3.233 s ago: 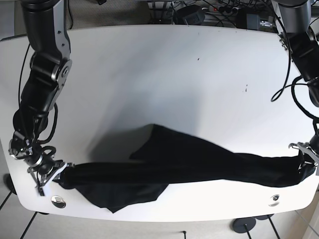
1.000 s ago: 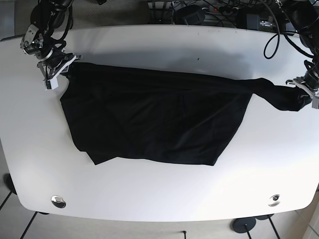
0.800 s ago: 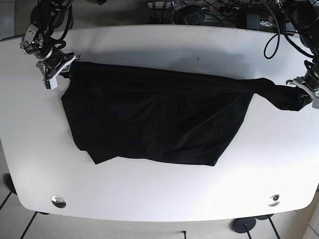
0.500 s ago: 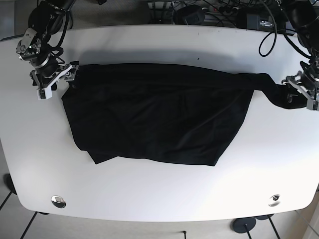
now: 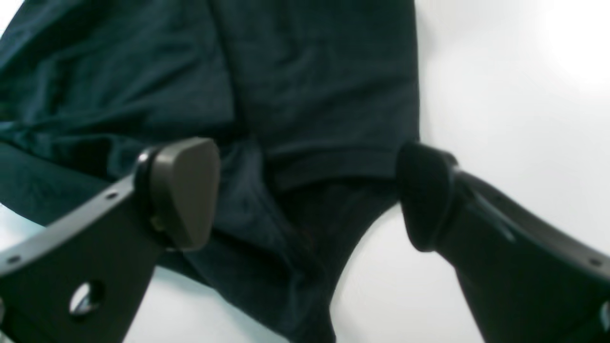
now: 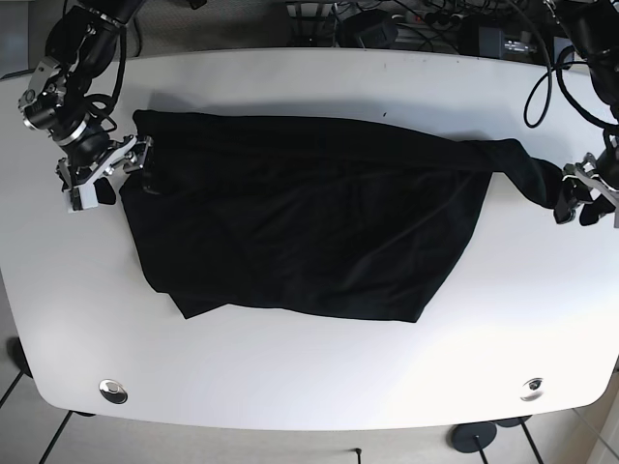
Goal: Fold the T-shirt properly
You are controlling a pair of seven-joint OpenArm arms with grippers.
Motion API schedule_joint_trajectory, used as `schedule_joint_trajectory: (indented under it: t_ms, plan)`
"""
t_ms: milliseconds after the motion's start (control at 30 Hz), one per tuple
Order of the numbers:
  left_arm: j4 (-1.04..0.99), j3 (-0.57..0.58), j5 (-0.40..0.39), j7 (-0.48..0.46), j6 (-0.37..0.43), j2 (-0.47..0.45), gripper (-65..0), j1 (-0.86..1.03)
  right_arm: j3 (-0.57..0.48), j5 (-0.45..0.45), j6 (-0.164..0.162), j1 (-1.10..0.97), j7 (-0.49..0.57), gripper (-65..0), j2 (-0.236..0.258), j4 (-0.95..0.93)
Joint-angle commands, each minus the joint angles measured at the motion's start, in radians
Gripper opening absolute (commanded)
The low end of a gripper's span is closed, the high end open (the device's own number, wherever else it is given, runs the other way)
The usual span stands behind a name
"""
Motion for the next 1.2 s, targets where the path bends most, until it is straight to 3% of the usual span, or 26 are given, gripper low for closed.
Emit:
schedule_joint_trajectory:
  t_ms: [33,200,367,500,667,767,967,1033,1133,1200]
  plan:
    - [0.015,0.037,-0.026,-0.027,-0.002,-0.024,-31.9,-0.06,0.013,-0.015,0.006,0.019,0.027,-9.7,0.016,0.008]
    - [0.01,0.084,-0.026,-0.041,-0.002,0.01,-31.9,-0.107,0.019,-0.201,0.006,0.177,0.03,-9.7,0.012,-0.185]
    - [0.007,0.204,-0.007,-0.131,-0.002,0.045,-31.4,-0.189,0.018,-0.285,0.006,0.26,0.136,-9.7,0.03,-0.385]
    - [0.007,0.282,0.132,-0.192,-0.002,0.102,-31.2,-0.258,0.016,-0.297,0.006,0.271,0.219,-9.7,0.031,-0.512]
    - [-0.096,0.282,0.415,-0.199,0.125,0.248,-31.2,-0.393,-0.057,-0.291,0.006,0.262,0.248,-10.1,0.022,-0.558]
    - [-0.214,0.282,0.496,-0.202,0.159,0.283,-31.2,-0.457,-0.059,-0.299,0.006,0.263,0.248,-22.0,-0.005,-0.555]
    - [-0.559,0.288,0.504,-0.202,0.154,0.289,-31.1,-0.637,-0.063,-0.288,0.006,0.265,0.248,-56.8,-0.01,-0.507]
    - [-0.668,0.288,0.502,-0.203,0.151,0.291,-31.1,-0.692,-0.063,-0.288,0.006,0.265,0.248,-57.9,-0.01,-0.503]
    - [-0.76,0.291,0.511,-0.26,0.057,0.32,-31.1,-0.719,-0.065,-0.288,0.006,0.268,0.248,-63.1,-0.01,-0.503]
    - [-0.799,0.308,0.511,-0.275,0.042,0.329,-31.1,-0.724,-0.065,-0.288,0.006,0.268,0.248,-63.1,-0.011,-0.503]
